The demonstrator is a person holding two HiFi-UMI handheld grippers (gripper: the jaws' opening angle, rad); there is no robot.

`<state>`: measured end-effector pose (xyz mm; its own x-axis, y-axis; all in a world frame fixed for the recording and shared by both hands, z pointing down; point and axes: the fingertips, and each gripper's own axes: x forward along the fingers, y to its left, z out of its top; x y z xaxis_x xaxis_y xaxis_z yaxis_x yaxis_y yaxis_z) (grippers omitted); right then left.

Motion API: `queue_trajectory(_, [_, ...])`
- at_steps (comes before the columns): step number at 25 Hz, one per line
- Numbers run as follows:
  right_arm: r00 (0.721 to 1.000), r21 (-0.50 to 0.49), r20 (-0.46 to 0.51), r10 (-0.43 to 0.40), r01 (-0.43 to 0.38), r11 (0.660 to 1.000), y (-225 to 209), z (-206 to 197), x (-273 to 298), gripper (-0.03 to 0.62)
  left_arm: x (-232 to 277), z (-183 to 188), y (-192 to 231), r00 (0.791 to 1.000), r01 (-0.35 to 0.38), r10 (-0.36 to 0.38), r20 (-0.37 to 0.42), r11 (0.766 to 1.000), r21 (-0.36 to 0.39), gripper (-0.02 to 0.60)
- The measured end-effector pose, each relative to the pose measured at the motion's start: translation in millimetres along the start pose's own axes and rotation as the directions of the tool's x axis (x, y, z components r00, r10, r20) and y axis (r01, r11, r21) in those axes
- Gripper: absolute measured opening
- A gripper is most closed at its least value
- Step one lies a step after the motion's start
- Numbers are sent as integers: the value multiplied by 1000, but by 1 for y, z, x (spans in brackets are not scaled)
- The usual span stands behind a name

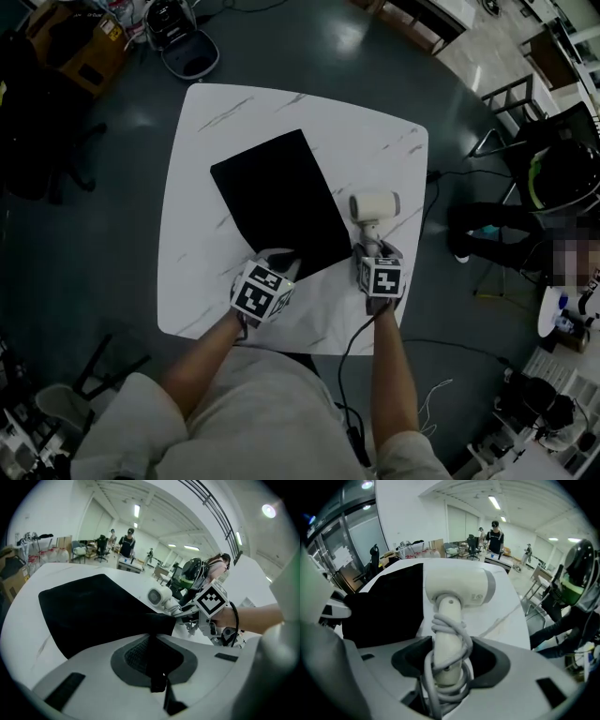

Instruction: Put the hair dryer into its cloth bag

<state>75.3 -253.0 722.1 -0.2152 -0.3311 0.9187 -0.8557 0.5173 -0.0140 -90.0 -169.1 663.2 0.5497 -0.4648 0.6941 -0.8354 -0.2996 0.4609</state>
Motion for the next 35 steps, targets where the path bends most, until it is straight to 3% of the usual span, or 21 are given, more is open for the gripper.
queue_trajectory(12, [992,68,110,66,-74,995,13,-6,-16,226,-8,-7,4,1000,-28,28,-5,1000,8,14])
queue_trajectory(21, [977,129,178,119,-143,981,24,-43,-71,222,-10,-12,-4,997,-75,77,-14,989,129,14])
queue_trajectory(27, [970,81,197,142,-161,984,34,-85,-121,221,-10,-15,-16,996,-82,85,-16,987,139,14])
queue_trajectory(32, [968,-4,155,200,-202,979,68,-127,-144,222,-16,-20,-21,995,-96,98,-4,978,184,14])
queue_trajectory(35, [967,-42,118,227,-224,974,88,-149,-146,221,-19,-26,-26,996,-88,89,3,981,172,14])
